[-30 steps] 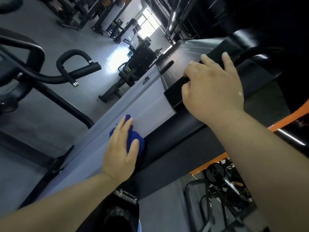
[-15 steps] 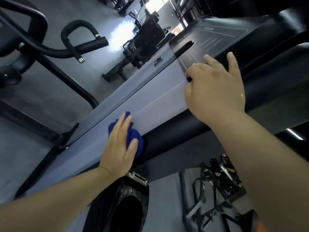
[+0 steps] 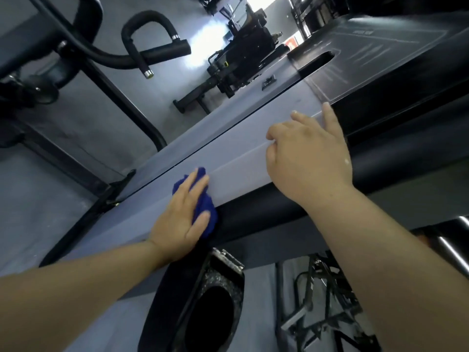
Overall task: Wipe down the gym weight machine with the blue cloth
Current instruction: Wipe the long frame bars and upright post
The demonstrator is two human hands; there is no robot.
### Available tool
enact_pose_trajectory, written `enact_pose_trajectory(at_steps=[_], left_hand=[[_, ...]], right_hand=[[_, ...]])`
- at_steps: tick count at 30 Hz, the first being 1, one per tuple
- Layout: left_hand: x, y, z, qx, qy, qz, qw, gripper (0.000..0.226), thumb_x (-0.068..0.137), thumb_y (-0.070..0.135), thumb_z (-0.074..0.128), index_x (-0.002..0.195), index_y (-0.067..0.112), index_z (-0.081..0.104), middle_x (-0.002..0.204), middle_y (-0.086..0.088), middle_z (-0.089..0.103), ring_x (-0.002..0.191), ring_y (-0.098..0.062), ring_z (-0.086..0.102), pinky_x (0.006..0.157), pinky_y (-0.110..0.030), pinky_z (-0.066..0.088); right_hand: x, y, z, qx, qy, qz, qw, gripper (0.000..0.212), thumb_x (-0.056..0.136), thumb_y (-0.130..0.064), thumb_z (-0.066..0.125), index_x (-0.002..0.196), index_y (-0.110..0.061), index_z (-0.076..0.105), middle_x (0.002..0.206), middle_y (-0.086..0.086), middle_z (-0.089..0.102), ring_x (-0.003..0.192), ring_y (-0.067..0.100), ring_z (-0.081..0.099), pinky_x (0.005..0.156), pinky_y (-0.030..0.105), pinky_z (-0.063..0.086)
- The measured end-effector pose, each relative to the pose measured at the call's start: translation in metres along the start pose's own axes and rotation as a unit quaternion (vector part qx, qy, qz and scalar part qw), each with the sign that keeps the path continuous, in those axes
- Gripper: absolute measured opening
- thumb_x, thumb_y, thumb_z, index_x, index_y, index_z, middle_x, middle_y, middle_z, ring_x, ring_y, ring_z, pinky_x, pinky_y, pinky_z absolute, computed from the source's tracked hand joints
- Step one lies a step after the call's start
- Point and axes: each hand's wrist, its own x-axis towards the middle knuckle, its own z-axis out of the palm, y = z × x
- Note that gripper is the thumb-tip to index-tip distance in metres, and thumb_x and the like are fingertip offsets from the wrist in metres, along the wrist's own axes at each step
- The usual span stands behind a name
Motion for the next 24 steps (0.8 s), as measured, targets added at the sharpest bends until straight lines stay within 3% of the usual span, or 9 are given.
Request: enact_pose_trajectory(at_steps=[3,4,6,9,12,15,17,21,24], left_hand=[[0.038,0.047,0.013,-0.106,0.074,-0.280,0.951,0.059,0.102,0.047,0.030,0.156,0.028,0.016,0.161,0.006,0.018,0.148,-0.013,0.017,0.119,-0.032,0.014],[0.047,0.061,0.013,-0.087,0.071,-0.255,0.960,0.061,0.100,0.049,0.029,0.156,0.026,0.018,0.162,0.004,0.018,0.148,-0.016,0.018,0.119,-0.033,0.015],[0.039,0.063,0.014,-0.040,0.043,-0.054,0.997,0.064,0.097,0.051,0.029,0.154,0.022,0.024,0.161,0.001,0.018,0.149,-0.017,0.017,0.120,-0.031,0.014],[-0.001,0.009,0.009,0.020,-0.017,0.120,0.992,0.059,0.101,0.053,0.027,0.152,0.024,0.022,0.162,0.003,0.009,0.151,-0.022,0.013,0.121,-0.033,0.015],[-0.024,-0.026,-0.002,0.003,-0.021,-0.074,0.997,0.062,0.095,0.062,0.027,0.151,0.038,0.019,0.163,0.008,0.008,0.150,-0.016,0.013,0.119,-0.028,0.014],[0.007,-0.005,0.005,-0.118,0.058,-0.360,0.924,0.062,0.098,0.054,0.028,0.155,0.032,0.016,0.163,0.008,0.012,0.150,-0.013,0.011,0.122,-0.034,0.008],[0.031,0.034,0.008,-0.110,0.066,-0.310,0.942,0.063,0.096,0.052,0.030,0.154,0.030,0.022,0.163,0.008,0.015,0.150,-0.012,0.011,0.122,-0.039,0.009],[0.009,0.038,0.015,-0.049,0.015,0.025,0.998,0.058,0.097,0.039,0.039,0.151,0.019,0.033,0.163,-0.001,0.019,0.151,-0.013,0.011,0.121,-0.039,0.015],[-0.016,-0.011,0.008,-0.048,0.041,-0.107,0.992,0.059,0.092,0.048,0.035,0.148,0.031,0.029,0.160,0.005,0.020,0.145,-0.003,0.015,0.119,-0.026,0.014]], right_hand=[[0.003,-0.008,0.004,-0.010,-0.006,0.001,1.000,0.038,0.100,-0.030,0.030,0.124,-0.022,0.059,0.123,-0.001,0.063,0.144,0.019,0.032,0.119,0.052,-0.006],[0.004,-0.009,0.005,-0.018,-0.007,0.001,1.000,0.038,0.101,-0.030,0.030,0.123,-0.022,0.059,0.122,-0.001,0.064,0.143,0.019,0.034,0.119,0.053,-0.005],[0.007,-0.013,0.007,-0.027,-0.006,-0.001,1.000,0.037,0.101,-0.030,0.031,0.122,-0.022,0.059,0.120,0.000,0.064,0.141,0.019,0.036,0.119,0.054,-0.003],[0.009,-0.024,0.013,-0.011,-0.023,-0.013,1.000,0.037,0.100,-0.029,0.029,0.120,-0.022,0.060,0.115,0.000,0.065,0.136,0.020,0.041,0.121,0.051,-0.002],[0.009,-0.040,0.022,0.003,-0.041,-0.035,0.999,0.036,0.099,-0.028,0.030,0.117,-0.022,0.060,0.109,0.000,0.066,0.127,0.020,0.048,0.121,0.049,-0.002],[0.010,-0.047,0.029,0.003,-0.033,-0.040,0.999,0.033,0.098,-0.026,0.033,0.112,-0.022,0.062,0.100,-0.001,0.065,0.113,0.021,0.054,0.121,0.049,0.000],[0.011,-0.048,0.030,-0.004,-0.032,-0.040,0.999,0.031,0.097,-0.027,0.034,0.112,-0.022,0.061,0.101,0.000,0.065,0.110,0.022,0.055,0.121,0.050,0.003],[0.010,-0.049,0.031,-0.015,-0.026,-0.047,0.998,0.029,0.098,-0.027,0.034,0.112,-0.023,0.059,0.102,0.000,0.064,0.108,0.023,0.055,0.120,0.051,0.005],[0.010,-0.045,0.033,-0.010,-0.021,-0.043,0.999,0.031,0.098,-0.025,0.033,0.112,-0.022,0.061,0.095,-0.001,0.062,0.102,0.023,0.055,0.121,0.050,0.003]])
